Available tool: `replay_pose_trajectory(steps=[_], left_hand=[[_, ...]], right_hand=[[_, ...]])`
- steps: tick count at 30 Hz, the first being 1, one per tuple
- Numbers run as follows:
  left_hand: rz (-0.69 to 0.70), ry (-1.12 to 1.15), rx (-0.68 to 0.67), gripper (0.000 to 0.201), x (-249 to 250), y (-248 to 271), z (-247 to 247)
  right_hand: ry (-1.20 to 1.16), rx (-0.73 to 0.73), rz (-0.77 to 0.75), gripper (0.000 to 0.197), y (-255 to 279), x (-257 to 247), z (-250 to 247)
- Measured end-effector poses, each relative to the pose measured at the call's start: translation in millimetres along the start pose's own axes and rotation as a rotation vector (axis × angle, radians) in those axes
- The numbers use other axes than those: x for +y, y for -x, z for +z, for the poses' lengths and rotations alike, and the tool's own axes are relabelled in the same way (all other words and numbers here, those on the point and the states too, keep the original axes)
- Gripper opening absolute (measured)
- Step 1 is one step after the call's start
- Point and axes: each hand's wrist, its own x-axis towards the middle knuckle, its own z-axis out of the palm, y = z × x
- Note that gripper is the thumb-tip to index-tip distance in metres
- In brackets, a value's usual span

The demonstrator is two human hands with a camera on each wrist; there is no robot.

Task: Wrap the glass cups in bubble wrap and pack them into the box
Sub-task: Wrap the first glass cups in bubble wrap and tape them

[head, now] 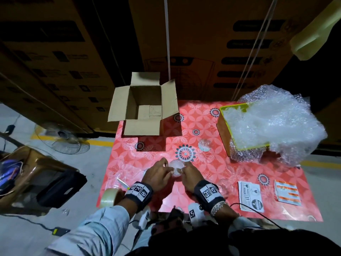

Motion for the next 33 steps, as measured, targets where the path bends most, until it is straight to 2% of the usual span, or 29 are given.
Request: replay_pose_trajectory(steps=[4, 6, 10, 12, 17, 21, 25, 30, 33], left_hand=[[-0.037, 0.02, -0.035, 0.03, 5, 2, -7], [-0.005, 0.067, -0.038, 0.03, 4, 6, -9], [-0.051, 0.19, 0.166, 0.042, 9, 18, -6], [-0.107, 0.264, 0.25, 0.05, 13, 23, -4], [-0.245, 0.358, 0.376, 0.056, 26, 36, 3], [-0.325, 0.426, 0.458, 0.05, 34, 54, 1], [-0.394, 0.482, 0.45, 0.05, 34, 75, 2], [-0.448, 0.493, 0.334, 0.048, 32, 76, 7], [-0.436, 0.514, 0.268, 0.05, 25, 66, 9]], right_hand=[[0.043, -0.074, -0.089, 0.024, -1, 3, -13], [0.019, -0.078, -0.125, 0.034, -3, 8, -21], [-0.031, 0.018, -0.158, 0.036, -7, 10, -40], [-0.022, 0.012, -0.169, 0.04, -8, 8, -46], [-0.042, -0.042, -0.205, 0.045, -7, 4, -43], [-0.064, -0.042, -0.198, 0.056, -8, 9, -38], [-0.012, -0.084, -0.206, 0.084, -13, 12, -28], [0.111, -0.128, -0.229, 0.09, -17, 9, -3], [0.075, -0.076, -0.211, 0.08, -17, 4, 5]])
